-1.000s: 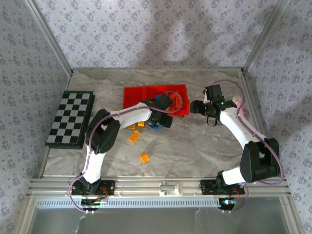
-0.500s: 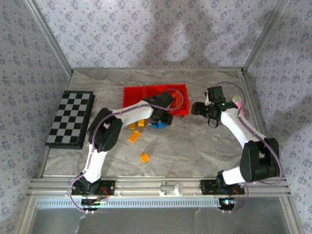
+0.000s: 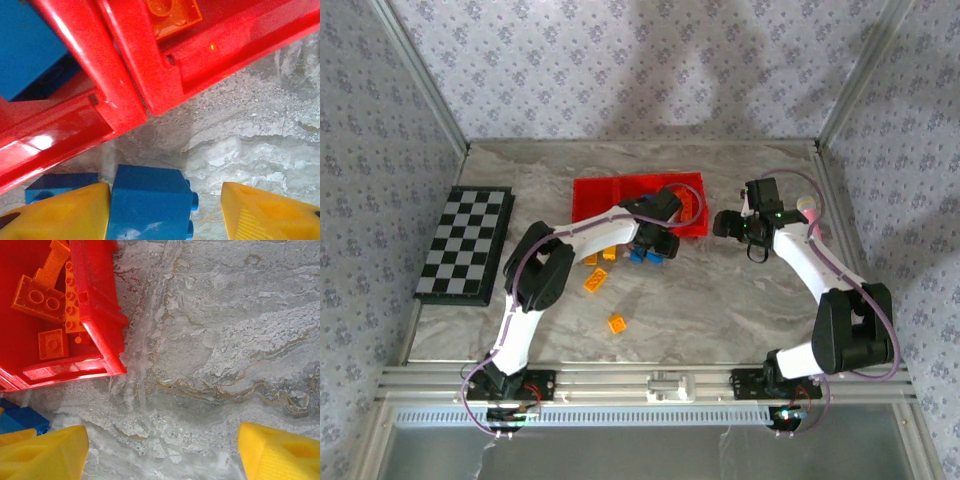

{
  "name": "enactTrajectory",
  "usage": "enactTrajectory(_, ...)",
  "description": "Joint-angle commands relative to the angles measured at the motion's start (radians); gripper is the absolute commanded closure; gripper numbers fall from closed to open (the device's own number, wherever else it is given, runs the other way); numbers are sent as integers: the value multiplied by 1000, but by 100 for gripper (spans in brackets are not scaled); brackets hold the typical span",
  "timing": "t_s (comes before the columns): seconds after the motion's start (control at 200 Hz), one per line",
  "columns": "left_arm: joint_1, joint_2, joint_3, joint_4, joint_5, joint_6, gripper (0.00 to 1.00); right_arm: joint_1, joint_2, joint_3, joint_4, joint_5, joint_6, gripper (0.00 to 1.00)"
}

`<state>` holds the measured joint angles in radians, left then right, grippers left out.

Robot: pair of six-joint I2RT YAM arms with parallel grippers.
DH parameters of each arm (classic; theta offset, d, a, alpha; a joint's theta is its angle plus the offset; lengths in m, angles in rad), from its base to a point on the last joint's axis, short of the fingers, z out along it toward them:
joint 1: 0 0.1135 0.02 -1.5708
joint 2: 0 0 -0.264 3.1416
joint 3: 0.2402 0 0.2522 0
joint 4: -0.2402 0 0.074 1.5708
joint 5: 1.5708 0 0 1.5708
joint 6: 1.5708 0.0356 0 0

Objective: Sort the legos into containers by color
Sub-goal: Separate the lego at the center of the table, then pick up the lego from the center of the table.

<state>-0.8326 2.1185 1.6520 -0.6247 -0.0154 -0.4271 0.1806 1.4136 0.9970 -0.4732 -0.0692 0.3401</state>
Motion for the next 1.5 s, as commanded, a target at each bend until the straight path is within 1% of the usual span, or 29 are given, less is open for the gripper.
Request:
enactTrajectory(0.0,-9,23,35,-36,8,24,40,-9,-25,-10,-5,-11,-9,20)
enactTrajectory(0.21,-9,39,45,-49,-1,32,38,-9,-29,-16,-4,-11,-7,20)
enactTrajectory(0.355,-10,48,46,-49,-18,28,33,-10,-31,-19,-2,-15,-6,20)
enactTrajectory(0.5,-9,62,45,-44,-8,24,33,-9,-31,-21,4,-21,-4,20)
enactTrajectory(0.73,-10,74,45,-42,0,22,41,-10,-29,-21,4,-19,-3,19)
enactTrajectory(0.965,-10,87,51,-48,-3,24,45,-11,-29,-22,6,-18,-3,19)
enactTrajectory(1.079,-10,90,55,-49,-12,28,48,-12,-28,-23,6,-19,-3,19)
enactTrajectory(1.144,-9,89,57,-49,-19,30,51,-12,-29,-23,7,-20,-3,19)
enactTrajectory(1.239,-11,81,60,-78,-32,31,59,-11,-28,-21,7,-20,-2,19)
enactTrajectory(1.389,-12,46,57,-87,-56,34,67,-13,-27,-18,7,-18,-4,19)
enactTrajectory(1.494,-13,12,58,-98,-74,37,69,-13,-28,-16,6,-15,-4,19)
